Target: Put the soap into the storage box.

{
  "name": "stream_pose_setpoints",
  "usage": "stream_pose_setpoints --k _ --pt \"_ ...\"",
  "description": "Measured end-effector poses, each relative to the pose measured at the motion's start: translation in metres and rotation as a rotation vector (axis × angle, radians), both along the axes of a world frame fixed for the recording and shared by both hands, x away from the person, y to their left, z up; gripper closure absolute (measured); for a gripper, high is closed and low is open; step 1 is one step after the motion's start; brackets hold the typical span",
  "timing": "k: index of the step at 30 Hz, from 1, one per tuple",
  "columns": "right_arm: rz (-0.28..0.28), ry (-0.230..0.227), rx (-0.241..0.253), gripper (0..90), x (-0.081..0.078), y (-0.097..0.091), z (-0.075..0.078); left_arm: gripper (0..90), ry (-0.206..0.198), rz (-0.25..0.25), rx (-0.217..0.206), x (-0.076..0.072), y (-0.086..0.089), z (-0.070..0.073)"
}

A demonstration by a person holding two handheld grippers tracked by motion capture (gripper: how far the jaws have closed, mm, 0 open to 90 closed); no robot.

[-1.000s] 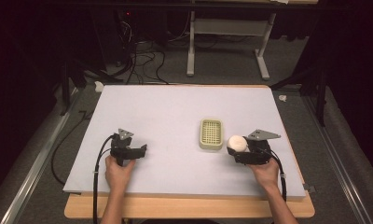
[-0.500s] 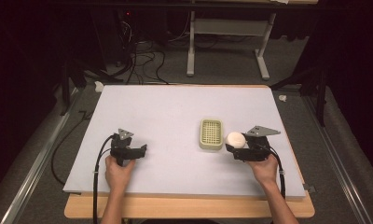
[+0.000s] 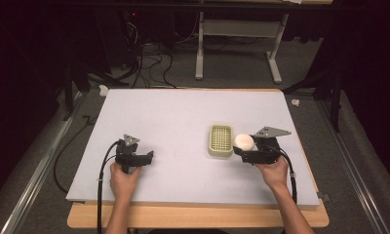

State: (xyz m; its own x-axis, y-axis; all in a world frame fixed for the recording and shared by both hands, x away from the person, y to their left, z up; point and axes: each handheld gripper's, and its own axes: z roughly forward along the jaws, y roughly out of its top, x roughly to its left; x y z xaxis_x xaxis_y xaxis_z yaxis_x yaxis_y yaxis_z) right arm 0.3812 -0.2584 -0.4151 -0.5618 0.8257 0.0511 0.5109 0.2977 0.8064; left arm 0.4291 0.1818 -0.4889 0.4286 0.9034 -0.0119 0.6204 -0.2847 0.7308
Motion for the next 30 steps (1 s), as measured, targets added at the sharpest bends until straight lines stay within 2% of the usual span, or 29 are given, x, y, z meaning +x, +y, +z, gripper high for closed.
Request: stream_pose_setpoints --k 9,30 --pt "0.011 -0.006 -0.008 24.8 0.007 0.006 0.005 15.4 0.0 -0.001 0.0 0.0 0.0 0.0" --pt "0.021 0.03 -0.017 24.8 0.028 0.024 0.005 15.5 -0.001 0.0 -0.002 0.0 0.0 0.0"
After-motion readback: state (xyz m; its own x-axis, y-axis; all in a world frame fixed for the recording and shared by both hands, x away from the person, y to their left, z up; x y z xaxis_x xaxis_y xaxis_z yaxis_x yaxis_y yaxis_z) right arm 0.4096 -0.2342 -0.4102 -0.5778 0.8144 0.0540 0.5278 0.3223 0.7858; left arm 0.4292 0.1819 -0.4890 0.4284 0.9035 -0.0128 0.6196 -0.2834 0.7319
